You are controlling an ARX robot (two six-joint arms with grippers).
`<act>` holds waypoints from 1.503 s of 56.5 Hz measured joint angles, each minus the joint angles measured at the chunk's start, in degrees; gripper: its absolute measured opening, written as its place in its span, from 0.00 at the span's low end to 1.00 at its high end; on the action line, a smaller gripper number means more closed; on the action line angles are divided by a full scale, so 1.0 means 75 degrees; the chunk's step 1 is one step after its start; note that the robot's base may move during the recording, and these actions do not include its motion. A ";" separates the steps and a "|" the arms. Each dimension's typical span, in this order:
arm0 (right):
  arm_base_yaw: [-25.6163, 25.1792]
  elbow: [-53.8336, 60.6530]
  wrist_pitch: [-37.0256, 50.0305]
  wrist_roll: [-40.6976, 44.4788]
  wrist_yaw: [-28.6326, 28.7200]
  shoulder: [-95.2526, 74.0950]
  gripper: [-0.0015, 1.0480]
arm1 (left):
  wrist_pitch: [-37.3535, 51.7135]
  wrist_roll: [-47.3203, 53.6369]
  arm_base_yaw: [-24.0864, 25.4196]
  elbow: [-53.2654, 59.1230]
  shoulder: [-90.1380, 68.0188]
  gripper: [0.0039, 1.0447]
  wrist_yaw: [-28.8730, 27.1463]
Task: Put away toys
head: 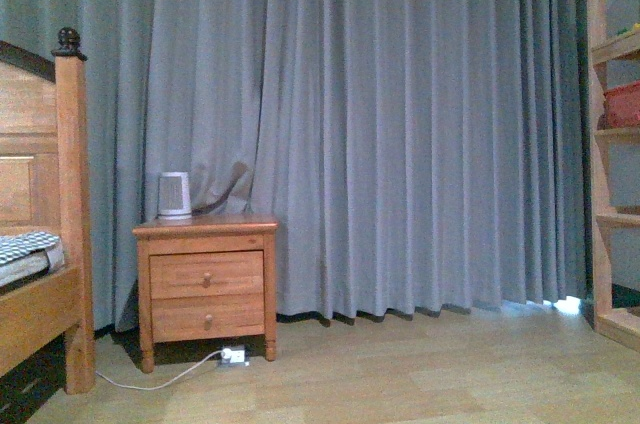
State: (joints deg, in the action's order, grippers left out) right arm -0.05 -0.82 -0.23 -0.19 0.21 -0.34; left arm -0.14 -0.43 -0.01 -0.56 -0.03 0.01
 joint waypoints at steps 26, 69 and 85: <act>0.0000 0.0000 0.0000 0.0000 -0.0003 0.0000 0.07 | 0.0000 0.0000 0.0000 0.0000 0.0000 0.94 -0.0003; 0.0000 0.0000 0.0000 0.0000 -0.0003 0.0000 0.07 | 0.0000 0.0000 0.0000 0.0003 0.0000 0.94 -0.0003; 0.0000 0.0000 0.0000 0.0000 -0.0003 0.0000 0.07 | 0.0000 0.0000 0.0000 0.0003 0.0000 0.94 0.0003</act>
State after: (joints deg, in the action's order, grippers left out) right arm -0.05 -0.82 -0.23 -0.19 0.19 -0.34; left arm -0.14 -0.43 -0.01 -0.54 -0.03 0.03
